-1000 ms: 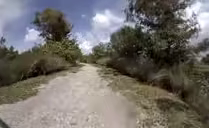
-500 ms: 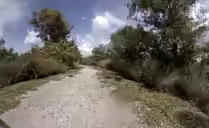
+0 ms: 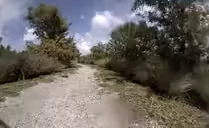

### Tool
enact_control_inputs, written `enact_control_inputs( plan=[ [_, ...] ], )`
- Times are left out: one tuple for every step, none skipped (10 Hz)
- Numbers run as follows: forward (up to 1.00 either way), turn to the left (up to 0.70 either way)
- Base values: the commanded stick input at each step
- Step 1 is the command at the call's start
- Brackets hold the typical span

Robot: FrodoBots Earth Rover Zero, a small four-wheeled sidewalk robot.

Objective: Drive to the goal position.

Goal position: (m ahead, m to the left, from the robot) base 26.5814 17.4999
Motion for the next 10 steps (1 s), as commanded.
enact_control_inputs(
  plan=[
    [0.84, 0.0],
    [0.84, 0.0],
    [0.84, 0.0],
    [0.84, 0.0],
    [0.84, 0.0],
    [0.84, 0.0],
    [0.84, 0.0],
    [0.84, 0.0],
    [0.84, 0.0],
    [0.84, 0.21]
  ],
)
